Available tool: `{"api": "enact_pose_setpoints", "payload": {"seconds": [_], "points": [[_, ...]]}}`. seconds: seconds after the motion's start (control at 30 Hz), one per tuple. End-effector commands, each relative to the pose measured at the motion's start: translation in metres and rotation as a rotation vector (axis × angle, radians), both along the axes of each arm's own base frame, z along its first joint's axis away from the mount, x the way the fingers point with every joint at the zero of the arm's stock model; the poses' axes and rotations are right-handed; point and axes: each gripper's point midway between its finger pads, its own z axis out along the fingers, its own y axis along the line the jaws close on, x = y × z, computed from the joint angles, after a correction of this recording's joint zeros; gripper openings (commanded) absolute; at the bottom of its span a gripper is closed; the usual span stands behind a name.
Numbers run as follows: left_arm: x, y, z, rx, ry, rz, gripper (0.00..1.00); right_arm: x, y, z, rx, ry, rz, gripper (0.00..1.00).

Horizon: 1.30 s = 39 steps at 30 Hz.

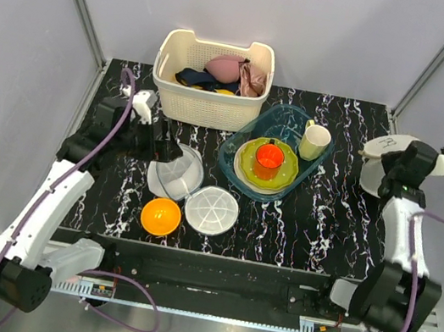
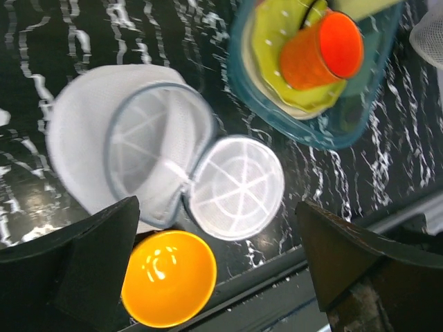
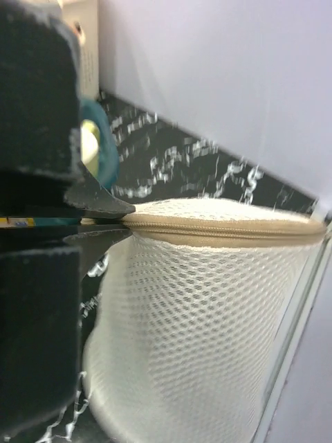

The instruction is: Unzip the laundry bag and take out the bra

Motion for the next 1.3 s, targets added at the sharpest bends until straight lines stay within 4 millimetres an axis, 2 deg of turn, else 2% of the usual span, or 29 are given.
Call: {"api": "enact_pose_setpoints", "payload": {"seconds": [0.0, 0.03, 0.1, 0.13, 0.17, 0.23, 0.3, 0.33, 0.4, 0.43, 0.47, 0.5, 0.53, 0.57, 0.6, 0.67, 0.83, 0.87, 0.9, 0.93, 1.07, 1.1, 1.17, 1.27], "points": [[-0.017, -0.038, 0.024, -0.047, -0.031, -0.13, 0.99, -0.046, 0.027, 0.043, 0.081, -0.095, 0.023, 0.0], [-0.018, -0.046, 0.025, -0.064, -0.024, -0.146, 0.99, -0.061, 0.036, 0.059, 0.091, -0.141, 0.039, 0.0], [-0.024, -0.069, 0.021, -0.087, 0.004, -0.208, 0.99, -0.079, 0.057, 0.06, 0.146, -0.144, 0.101, 0.0], [-0.023, -0.077, 0.026, -0.11, -0.001, -0.21, 0.99, -0.093, 0.065, 0.071, 0.157, -0.184, 0.112, 0.0], [-0.024, -0.083, 0.026, -0.119, 0.006, -0.221, 0.99, -0.103, 0.075, 0.062, 0.191, -0.152, 0.136, 0.0], [-0.023, -0.093, 0.023, -0.136, 0.025, -0.237, 0.99, -0.12, 0.087, 0.061, 0.232, -0.172, 0.154, 0.0], [-0.022, -0.097, 0.021, -0.143, 0.036, -0.24, 0.99, -0.13, 0.108, 0.049, 0.292, -0.147, 0.214, 0.0], [-0.02, -0.1, 0.021, -0.155, 0.037, -0.237, 0.99, -0.135, 0.114, 0.037, 0.322, -0.127, 0.218, 0.0], [-0.024, -0.113, 0.018, -0.174, 0.057, -0.272, 0.99, -0.141, 0.126, 0.018, 0.374, -0.096, 0.239, 0.0], [-0.023, -0.12, 0.011, -0.176, 0.086, -0.282, 0.99, -0.146, 0.131, 0.002, 0.411, -0.077, 0.241, 0.0], [-0.028, -0.129, 0.011, -0.173, 0.092, -0.305, 0.99, -0.148, 0.139, -0.003, 0.432, -0.073, 0.278, 0.0], [-0.028, -0.132, 0.006, -0.164, 0.106, -0.307, 0.99, -0.151, 0.143, -0.008, 0.439, -0.06, 0.294, 0.09], [-0.026, -0.134, 0.003, -0.156, 0.116, -0.3, 0.99, -0.155, 0.144, -0.011, 0.427, -0.049, 0.309, 0.26], [-0.028, -0.137, 0.001, -0.152, 0.12, -0.306, 0.99, -0.162, 0.143, -0.018, 0.419, -0.009, 0.294, 0.55], [-0.027, -0.138, 0.0, -0.151, 0.12, -0.306, 0.99, -0.166, 0.14, -0.017, 0.396, -0.002, 0.284, 0.71], [-0.026, -0.137, -0.001, -0.14, 0.115, -0.305, 0.99, -0.174, 0.131, -0.006, 0.322, 0.017, 0.259, 0.76], [-0.022, -0.14, 0.0, -0.139, 0.113, -0.312, 0.99, -0.164, 0.114, 0.03, 0.14, -0.007, 0.278, 0.75], [-0.021, -0.141, -0.002, -0.136, 0.12, -0.313, 0.99, -0.161, 0.115, 0.034, 0.12, -0.002, 0.298, 0.68], [-0.021, -0.142, -0.003, -0.137, 0.122, -0.314, 0.99, -0.156, 0.116, 0.031, 0.116, 0.031, 0.322, 0.66], [-0.021, -0.141, -0.004, -0.133, 0.125, -0.313, 0.99, -0.154, 0.119, 0.037, 0.094, 0.04, 0.357, 0.64], [-0.019, -0.138, -0.009, -0.118, 0.123, -0.298, 0.99, -0.153, 0.129, 0.035, 0.053, 0.106, 0.418, 0.59], [-0.019, -0.138, -0.01, -0.113, 0.125, -0.296, 0.99, -0.153, 0.139, 0.036, 0.044, 0.116, 0.454, 0.59], [-0.02, -0.139, -0.013, -0.112, 0.135, -0.305, 0.99, -0.159, 0.143, 0.027, 0.04, 0.162, 0.453, 0.6], [-0.021, -0.145, -0.016, -0.124, 0.158, -0.328, 0.99, -0.167, 0.156, -0.001, 0.07, 0.272, 0.464, 0.61]]}}
